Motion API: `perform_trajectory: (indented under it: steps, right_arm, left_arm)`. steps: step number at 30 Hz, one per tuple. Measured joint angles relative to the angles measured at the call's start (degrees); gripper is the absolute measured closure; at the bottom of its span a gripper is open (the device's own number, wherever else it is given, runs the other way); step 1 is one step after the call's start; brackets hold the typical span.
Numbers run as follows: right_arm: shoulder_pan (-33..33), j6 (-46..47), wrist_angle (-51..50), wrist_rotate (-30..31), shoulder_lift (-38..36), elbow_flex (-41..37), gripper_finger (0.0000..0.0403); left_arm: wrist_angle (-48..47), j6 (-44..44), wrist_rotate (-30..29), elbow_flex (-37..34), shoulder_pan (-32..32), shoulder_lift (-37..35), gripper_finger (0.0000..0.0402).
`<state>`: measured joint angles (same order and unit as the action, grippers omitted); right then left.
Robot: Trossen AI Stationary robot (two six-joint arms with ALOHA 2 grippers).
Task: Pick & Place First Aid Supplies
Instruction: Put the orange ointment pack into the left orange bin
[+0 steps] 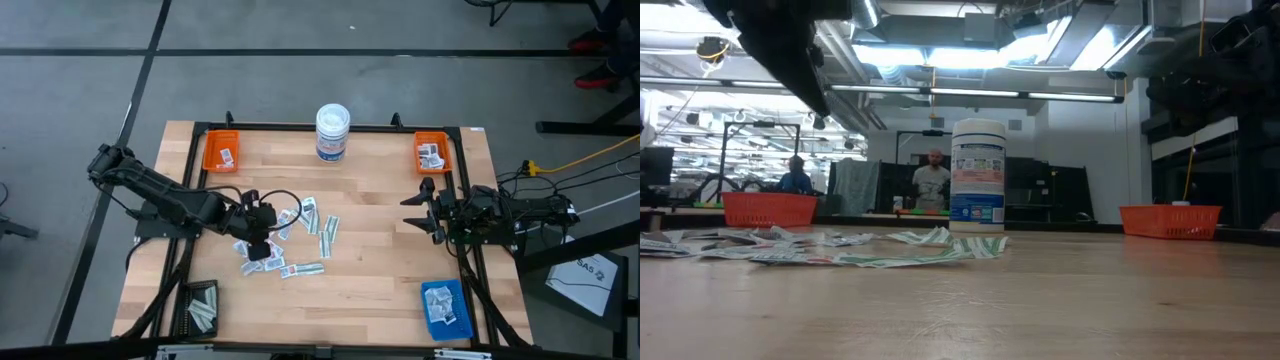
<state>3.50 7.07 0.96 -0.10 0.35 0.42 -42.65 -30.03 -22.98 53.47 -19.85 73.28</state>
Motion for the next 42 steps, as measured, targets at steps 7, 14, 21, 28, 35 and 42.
perform_trajectory:
  steps: [7,14,21,28,35,42]
  right_arm:
    - [0.01,0.0,0.01,0.0,-0.01,-0.01,0.0158]
    - [0.01,-0.02,0.01,0.0,-0.01,-0.01,0.0158]
    - [0.01,-0.01,0.01,-0.02,-0.01,-0.01,0.0158]
    - [0.01,-0.02,0.01,-0.03,0.01,-0.01,0.0158]
    - [-0.01,0.0,0.01,-0.02,0.01,0.01,0.0158]
    - [-0.01,0.0,-0.01,-0.02,0.01,-0.01,0.0158]
  left_arm:
    - [0.91,-2.17,1.12,-3.44,1.25,0.33,0.0318]
    - [7.06,7.83,4.64,-6.5,2.94,4.84,0.0319]
    - [11.0,14.35,1.75,-6.56,4.99,13.5,0.0318]
    - [11.79,17.17,1.42,-6.54,7.22,18.32,0.0322]
    - [14.48,22.11,1.48,-6.54,8.51,20.76,0.0323]
    - [18.0,27.99,1.35,-6.47,8.8,22.42,0.032]
